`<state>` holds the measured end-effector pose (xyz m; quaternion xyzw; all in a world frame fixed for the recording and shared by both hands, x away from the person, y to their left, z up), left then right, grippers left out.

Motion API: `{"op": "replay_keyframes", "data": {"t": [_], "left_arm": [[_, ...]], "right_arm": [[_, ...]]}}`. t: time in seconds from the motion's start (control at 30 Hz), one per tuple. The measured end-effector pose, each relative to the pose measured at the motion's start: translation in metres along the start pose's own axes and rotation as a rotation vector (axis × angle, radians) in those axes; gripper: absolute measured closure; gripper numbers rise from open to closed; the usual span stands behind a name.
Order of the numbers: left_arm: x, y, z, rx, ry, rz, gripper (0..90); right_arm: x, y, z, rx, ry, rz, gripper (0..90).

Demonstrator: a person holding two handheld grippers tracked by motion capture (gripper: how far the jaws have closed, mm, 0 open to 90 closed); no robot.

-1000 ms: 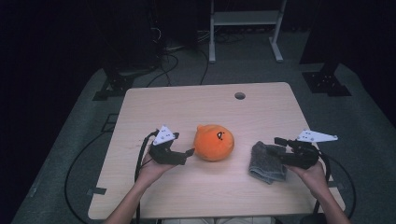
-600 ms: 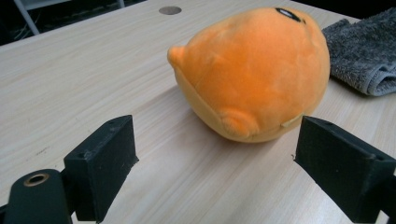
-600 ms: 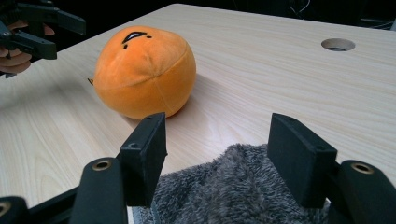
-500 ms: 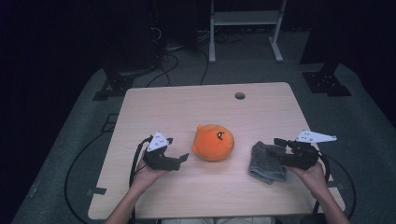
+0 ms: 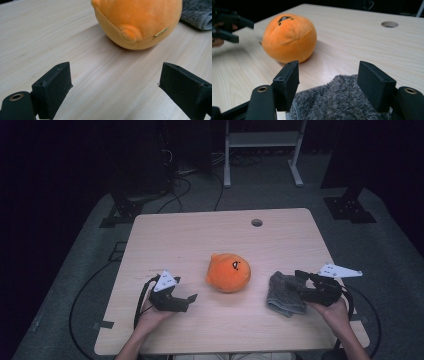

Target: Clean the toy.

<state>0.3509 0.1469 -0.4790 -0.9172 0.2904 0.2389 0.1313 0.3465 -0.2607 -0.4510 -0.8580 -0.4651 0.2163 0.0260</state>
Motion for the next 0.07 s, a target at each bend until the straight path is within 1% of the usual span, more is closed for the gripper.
{"op": "replay_keyframes", "data": {"t": [0.03, 0.07], "left_arm": [[-0.0011, -0.0004, 0.0015, -0.015, 0.014, -0.004, 9.8], [-0.0015, -0.0009, 0.0022, -0.019, 0.02, -0.005, 9.9]], "right_arm": [[-0.0016, 0.0001, 0.0006, 0.007, 0.016, 0.002, 32.7], [-0.0044, 0.0002, 0.0018, 0.027, 0.05, 0.003, 32.3]]}}
Point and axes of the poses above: each handheld gripper's, and its own axes: x roughly forward along the jaws, z roughly out of its underside, y roughly to its right, the point moved 6 cm from there along x, roughly forward along the jaws, and after that the axes turned 12 degrees about -z, right-handed, at the moved point
